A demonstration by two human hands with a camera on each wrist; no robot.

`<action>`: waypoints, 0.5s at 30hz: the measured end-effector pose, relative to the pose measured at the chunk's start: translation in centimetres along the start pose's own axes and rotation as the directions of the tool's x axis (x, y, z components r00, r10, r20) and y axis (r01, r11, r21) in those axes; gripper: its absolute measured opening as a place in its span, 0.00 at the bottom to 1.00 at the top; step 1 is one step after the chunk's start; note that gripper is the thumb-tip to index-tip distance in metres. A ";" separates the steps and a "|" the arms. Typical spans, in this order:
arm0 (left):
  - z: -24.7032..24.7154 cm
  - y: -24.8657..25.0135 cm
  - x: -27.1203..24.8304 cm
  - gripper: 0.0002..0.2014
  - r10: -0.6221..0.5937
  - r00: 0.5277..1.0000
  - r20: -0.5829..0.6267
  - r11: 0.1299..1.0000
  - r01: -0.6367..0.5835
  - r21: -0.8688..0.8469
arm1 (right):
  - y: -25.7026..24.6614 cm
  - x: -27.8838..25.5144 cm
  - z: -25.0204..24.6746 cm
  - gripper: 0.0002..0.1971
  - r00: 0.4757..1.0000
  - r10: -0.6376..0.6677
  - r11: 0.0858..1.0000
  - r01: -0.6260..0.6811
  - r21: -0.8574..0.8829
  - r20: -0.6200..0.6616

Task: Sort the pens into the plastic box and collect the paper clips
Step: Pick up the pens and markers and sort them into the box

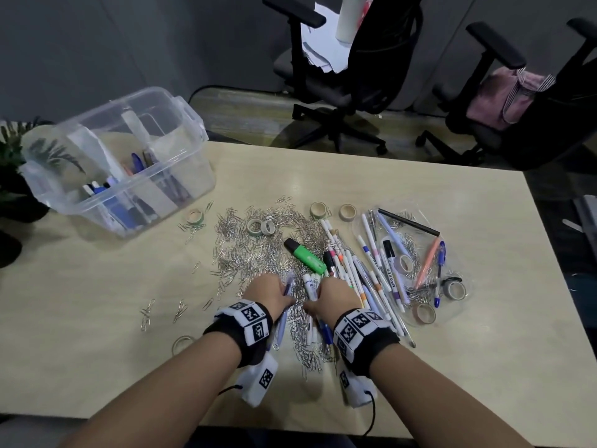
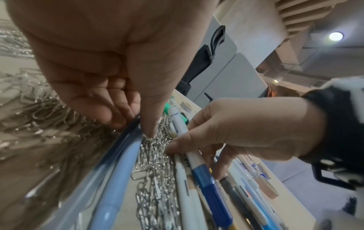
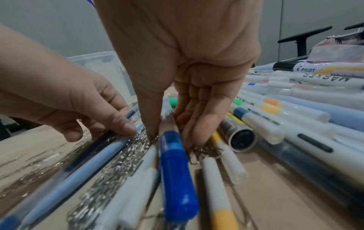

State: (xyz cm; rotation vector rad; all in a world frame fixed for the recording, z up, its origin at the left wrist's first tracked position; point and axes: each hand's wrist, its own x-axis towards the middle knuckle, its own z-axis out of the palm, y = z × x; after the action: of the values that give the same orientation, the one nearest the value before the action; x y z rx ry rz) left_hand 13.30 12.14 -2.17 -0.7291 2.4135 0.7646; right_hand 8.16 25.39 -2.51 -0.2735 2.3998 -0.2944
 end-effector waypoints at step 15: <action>-1.1 0.0 1.6 0.14 -0.052 0.997 0.060 0.998 0.053 -0.023 | 0.4 0.7 -0.4 0.20 0.998 -0.043 0.985 0.051 0.164 -0.052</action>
State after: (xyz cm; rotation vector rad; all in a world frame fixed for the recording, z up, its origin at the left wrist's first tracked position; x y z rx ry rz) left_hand 11.81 10.90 -2.32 -0.7659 2.3260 0.7855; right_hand 7.31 25.60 -2.74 -0.2493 2.4011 -0.5243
